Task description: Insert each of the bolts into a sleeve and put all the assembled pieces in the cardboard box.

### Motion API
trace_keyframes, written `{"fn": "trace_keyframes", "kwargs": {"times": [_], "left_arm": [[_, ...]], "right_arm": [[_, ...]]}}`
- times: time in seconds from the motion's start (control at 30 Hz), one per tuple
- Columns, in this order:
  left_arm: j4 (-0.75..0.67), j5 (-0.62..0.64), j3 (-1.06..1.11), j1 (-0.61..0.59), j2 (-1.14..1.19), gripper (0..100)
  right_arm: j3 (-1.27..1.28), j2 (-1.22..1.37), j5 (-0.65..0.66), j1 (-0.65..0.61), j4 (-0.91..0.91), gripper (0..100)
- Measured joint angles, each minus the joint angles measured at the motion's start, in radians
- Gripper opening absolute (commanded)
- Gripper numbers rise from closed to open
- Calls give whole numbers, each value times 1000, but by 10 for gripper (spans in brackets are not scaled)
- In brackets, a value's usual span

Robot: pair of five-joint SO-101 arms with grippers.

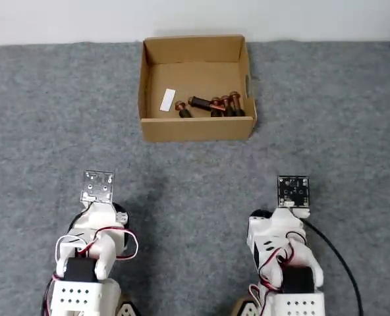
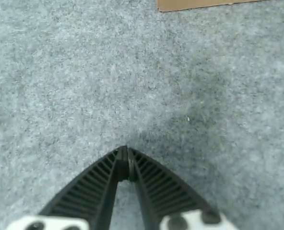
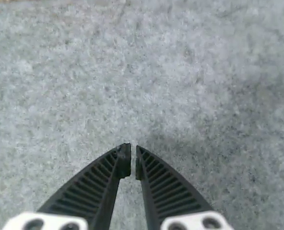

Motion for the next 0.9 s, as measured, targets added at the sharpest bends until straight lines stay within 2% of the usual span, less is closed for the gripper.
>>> {"fn": "trace_keyframes", "kwargs": {"times": [0.27, 0.5, 0.9], "left_arm": [[0, 0, 0, 2, 0, 6], [0, 0, 0, 2, 0, 6], [0, 0, 0, 2, 0, 6]], "right_arm": [[2, 0, 0, -2, 9, 9], [2, 0, 0, -2, 155, 9], [2, 0, 0, -2, 180, 9]]}}
